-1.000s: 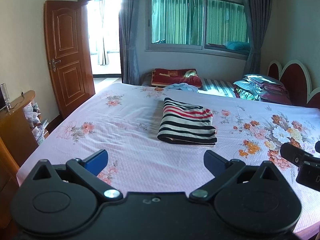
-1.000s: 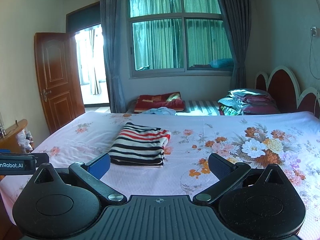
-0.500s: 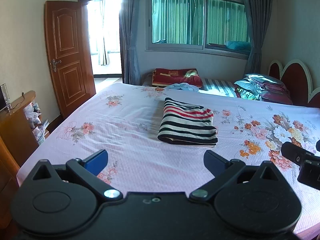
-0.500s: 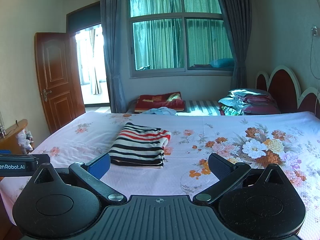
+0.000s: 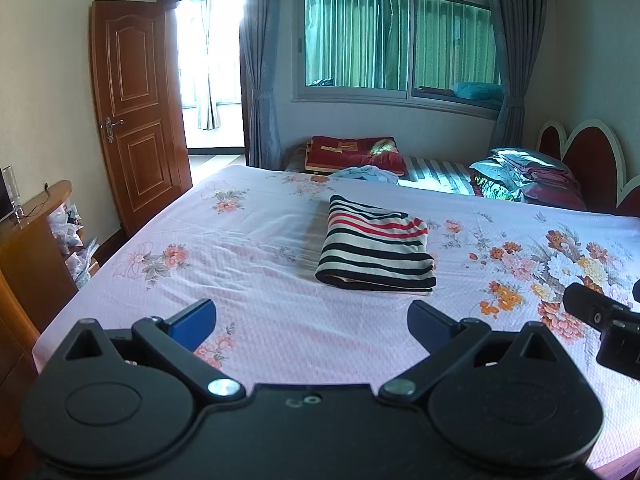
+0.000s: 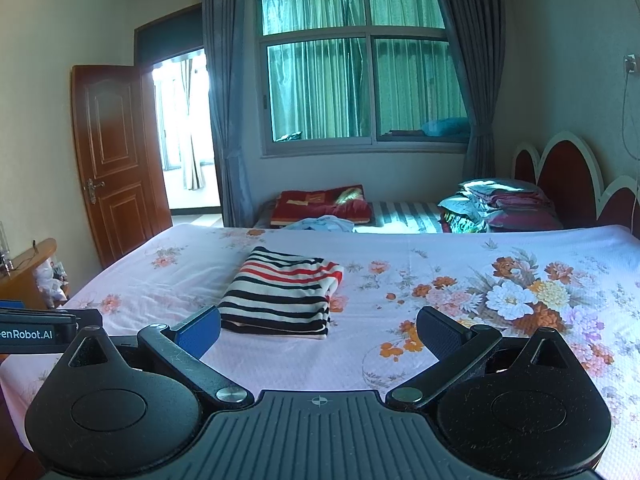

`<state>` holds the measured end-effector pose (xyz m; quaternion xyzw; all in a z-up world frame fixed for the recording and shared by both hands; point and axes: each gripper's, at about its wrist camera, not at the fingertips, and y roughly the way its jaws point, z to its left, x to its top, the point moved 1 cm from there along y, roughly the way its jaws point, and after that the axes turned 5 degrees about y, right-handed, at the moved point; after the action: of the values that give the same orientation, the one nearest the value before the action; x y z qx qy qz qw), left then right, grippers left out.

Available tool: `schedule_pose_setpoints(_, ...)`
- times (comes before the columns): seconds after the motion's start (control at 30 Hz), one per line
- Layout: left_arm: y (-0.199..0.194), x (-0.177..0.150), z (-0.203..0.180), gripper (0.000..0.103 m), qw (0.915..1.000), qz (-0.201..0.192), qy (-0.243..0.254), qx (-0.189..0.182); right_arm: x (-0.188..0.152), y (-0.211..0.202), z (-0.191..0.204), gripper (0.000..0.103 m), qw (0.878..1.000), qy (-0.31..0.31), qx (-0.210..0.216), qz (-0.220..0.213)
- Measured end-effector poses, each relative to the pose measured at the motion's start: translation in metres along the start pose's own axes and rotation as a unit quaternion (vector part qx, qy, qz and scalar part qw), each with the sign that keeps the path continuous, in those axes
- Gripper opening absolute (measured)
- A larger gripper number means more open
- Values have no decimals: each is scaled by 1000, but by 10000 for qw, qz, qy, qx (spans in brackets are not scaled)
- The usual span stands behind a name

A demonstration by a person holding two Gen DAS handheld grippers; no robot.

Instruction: Fold small clothes

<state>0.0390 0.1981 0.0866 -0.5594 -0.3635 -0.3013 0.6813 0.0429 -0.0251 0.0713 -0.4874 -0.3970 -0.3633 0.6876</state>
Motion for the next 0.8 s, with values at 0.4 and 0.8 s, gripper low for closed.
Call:
schedule_pose_setpoints(0.4, 1, 0, -1, 102, 10000, 9, -6, -1, 1, 3, -4, 103, 10000, 20, 5, 40)
schedule_pose_setpoints(0.8, 16, -1, -8, 100, 9997, -92, 155, -148, -1, 20, -8, 103, 9998, 49, 4, 172)
